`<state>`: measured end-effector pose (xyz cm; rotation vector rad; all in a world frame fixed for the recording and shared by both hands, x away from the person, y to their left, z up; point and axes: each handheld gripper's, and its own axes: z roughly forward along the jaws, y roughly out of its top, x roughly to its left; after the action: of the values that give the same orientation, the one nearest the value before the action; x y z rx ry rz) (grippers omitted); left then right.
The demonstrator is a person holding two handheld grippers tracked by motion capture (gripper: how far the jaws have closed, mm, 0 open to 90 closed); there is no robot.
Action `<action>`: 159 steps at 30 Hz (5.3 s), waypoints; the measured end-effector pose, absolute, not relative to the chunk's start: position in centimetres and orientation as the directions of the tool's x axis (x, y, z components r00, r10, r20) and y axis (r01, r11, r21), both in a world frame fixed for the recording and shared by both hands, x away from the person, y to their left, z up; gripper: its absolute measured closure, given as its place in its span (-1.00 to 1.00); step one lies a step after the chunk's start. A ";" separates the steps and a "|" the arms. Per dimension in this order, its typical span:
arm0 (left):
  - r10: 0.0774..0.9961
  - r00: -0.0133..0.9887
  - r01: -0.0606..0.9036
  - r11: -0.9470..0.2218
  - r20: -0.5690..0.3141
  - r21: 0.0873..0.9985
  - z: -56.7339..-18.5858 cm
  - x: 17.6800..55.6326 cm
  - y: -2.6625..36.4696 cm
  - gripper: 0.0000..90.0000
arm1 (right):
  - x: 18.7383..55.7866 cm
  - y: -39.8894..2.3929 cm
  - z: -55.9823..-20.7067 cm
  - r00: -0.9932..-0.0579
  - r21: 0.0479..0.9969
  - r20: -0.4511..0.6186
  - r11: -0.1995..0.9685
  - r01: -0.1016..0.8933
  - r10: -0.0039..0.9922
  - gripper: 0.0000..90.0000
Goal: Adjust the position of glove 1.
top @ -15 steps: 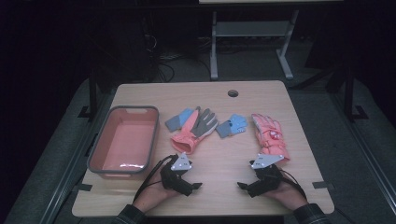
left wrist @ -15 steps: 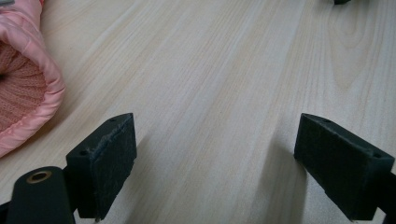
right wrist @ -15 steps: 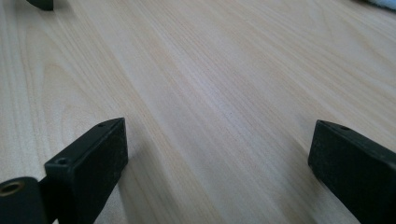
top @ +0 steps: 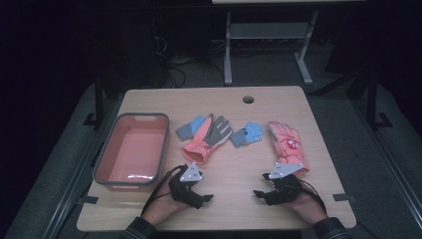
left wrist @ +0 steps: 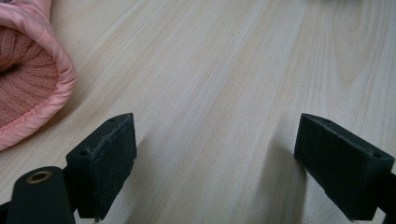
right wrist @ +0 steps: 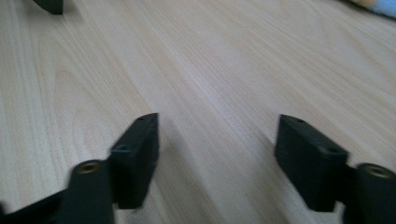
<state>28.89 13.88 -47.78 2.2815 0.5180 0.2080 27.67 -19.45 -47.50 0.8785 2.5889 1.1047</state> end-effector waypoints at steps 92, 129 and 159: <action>0.419 0.908 0.296 -0.625 -0.009 0.722 -47.7 28.8 14.2 -0.73 | 38.0 -14.0 -46.1 -0.715 0.633 0.057 0.529 0.565 0.697 1.00; 0.422 0.906 0.298 -0.622 -0.010 0.724 -47.8 28.9 14.1 -0.73 | 30.5 -15.1 -45.4 -0.794 0.640 0.089 0.577 0.508 0.601 0.98; 0.422 0.907 0.297 -0.627 -0.006 0.721 -47.7 29.0 14.1 -0.73 | 27.6 -16.7 -46.1 -0.821 0.631 0.085 0.608 0.482 0.564 0.98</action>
<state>28.95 14.07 -47.75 2.2902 0.5098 0.2083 27.56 -16.69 -46.09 0.8847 2.7055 1.0055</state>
